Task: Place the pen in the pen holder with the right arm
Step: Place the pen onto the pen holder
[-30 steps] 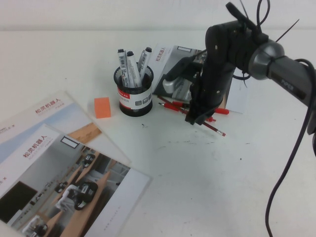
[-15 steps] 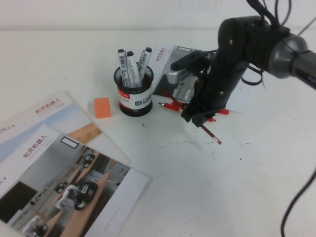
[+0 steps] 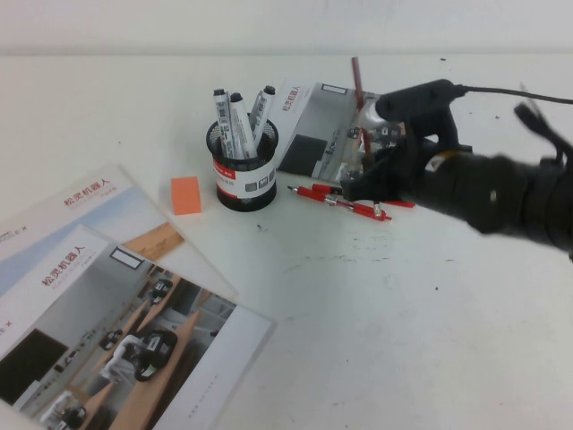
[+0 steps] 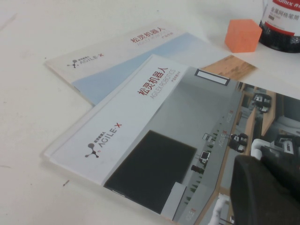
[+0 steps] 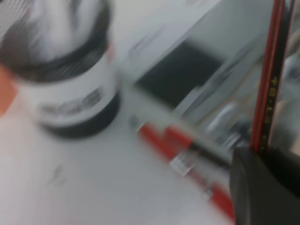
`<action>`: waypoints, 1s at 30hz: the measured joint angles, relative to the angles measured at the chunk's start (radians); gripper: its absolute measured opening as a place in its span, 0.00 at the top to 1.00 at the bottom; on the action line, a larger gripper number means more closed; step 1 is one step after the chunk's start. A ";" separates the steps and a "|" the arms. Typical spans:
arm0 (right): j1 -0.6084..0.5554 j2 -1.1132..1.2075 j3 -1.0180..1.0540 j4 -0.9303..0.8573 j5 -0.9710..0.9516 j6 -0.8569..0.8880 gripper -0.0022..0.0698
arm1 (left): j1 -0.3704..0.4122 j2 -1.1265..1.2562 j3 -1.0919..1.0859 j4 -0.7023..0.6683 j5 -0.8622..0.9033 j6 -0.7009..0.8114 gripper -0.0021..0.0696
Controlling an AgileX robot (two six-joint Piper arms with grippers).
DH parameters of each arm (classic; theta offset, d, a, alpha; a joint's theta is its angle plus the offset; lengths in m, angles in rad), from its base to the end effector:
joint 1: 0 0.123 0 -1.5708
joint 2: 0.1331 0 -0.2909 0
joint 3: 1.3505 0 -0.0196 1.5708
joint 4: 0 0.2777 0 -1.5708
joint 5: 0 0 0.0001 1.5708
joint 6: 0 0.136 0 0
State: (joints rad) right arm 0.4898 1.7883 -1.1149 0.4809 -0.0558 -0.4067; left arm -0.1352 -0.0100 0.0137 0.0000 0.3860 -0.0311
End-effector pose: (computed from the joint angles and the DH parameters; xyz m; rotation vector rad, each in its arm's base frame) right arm 0.4066 0.2128 0.1893 -0.4233 2.0800 0.3092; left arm 0.1151 -0.0157 0.1608 0.0975 1.8723 -0.1145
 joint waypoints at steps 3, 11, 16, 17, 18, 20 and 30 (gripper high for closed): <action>0.028 -0.009 0.065 0.025 -0.175 -0.019 0.95 | 0.000 0.000 0.000 0.000 0.000 0.000 0.97; 0.097 -0.009 0.079 0.041 -0.341 -0.039 0.95 | 0.000 0.000 0.000 0.000 0.000 0.000 0.97; 0.134 -0.009 0.079 0.123 -0.356 -0.199 0.95 | 0.000 0.000 0.000 0.000 0.000 0.000 0.97; 0.146 -0.010 0.079 0.153 -0.363 -0.258 0.95 | 0.000 0.000 0.000 0.000 0.000 0.000 0.97; 0.150 -0.011 0.079 0.177 -0.366 -0.286 0.95 | 0.000 0.000 0.000 0.000 0.000 0.000 0.97; 0.170 -0.020 0.079 0.231 -0.381 -0.371 0.95 | 0.000 0.000 0.000 0.000 0.000 0.000 0.97; 0.201 -0.078 0.080 0.044 -0.480 -0.152 0.95 | 0.000 0.000 0.000 0.000 0.000 0.000 0.97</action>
State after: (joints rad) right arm 0.6909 1.7104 -1.0350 0.5252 -0.5358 -0.5585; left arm -0.1352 -0.0100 0.0137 0.0000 0.3860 -0.0311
